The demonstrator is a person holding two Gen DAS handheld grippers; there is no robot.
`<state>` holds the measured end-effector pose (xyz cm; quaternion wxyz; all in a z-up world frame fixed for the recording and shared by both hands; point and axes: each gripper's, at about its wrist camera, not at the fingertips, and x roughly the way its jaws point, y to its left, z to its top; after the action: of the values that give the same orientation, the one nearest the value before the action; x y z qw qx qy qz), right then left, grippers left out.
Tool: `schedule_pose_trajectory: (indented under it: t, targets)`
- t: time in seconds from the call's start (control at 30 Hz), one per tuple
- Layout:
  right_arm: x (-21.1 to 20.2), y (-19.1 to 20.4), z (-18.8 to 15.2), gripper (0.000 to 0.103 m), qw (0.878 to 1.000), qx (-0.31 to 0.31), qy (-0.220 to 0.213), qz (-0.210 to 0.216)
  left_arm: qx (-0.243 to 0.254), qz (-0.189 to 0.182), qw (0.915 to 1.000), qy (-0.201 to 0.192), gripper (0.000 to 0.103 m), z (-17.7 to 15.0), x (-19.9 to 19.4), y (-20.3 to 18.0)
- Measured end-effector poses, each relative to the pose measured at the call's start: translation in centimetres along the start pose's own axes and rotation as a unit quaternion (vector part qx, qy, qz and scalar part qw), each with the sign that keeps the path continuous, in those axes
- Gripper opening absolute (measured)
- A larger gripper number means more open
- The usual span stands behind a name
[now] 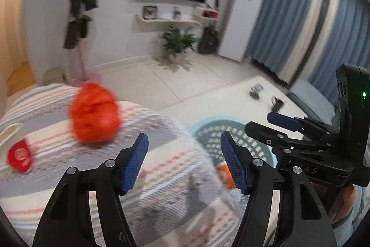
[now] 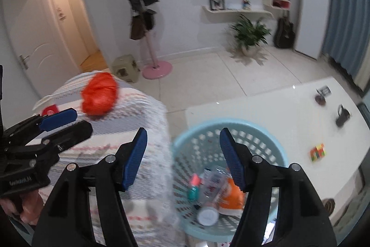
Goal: Collect trash
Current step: 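Grasp the red-white paper cup with the left tool while the right tool grasps the orange bag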
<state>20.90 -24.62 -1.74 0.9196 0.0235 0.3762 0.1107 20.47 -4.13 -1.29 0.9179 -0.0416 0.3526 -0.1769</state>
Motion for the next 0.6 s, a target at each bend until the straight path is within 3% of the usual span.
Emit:
schedule_pose_trajectory:
  t: [0.2, 0.33, 0.4, 0.6]
  targets:
    - [2.3, 6.0, 1.5, 0.062, 0.999, -0.029, 0.001, 0.035, -0.058, 0.083, 0.9941, -0.040, 0.063, -0.7, -4.5, 6.9]
    - [4.9, 8.9, 2.4, 0.064, 0.998, -0.030, 0.012, 0.059, -0.106, 0.169, 0.9777, -0.067, 0.080, -2.5, -7.2, 12.5]
    - [6.5, 10.2, 2.9, 0.068, 0.998, -0.031, 0.016, 0.058, -0.127, 0.195, 0.9702, -0.066, 0.080, -3.6, -7.8, 15.4]
    - [11.0, 12.0, 4.1, 0.078, 0.999, -0.020, 0.024, 0.043, -0.169, 0.186, 0.9674, -0.034, 0.080, -4.6, -6.8, 21.9]
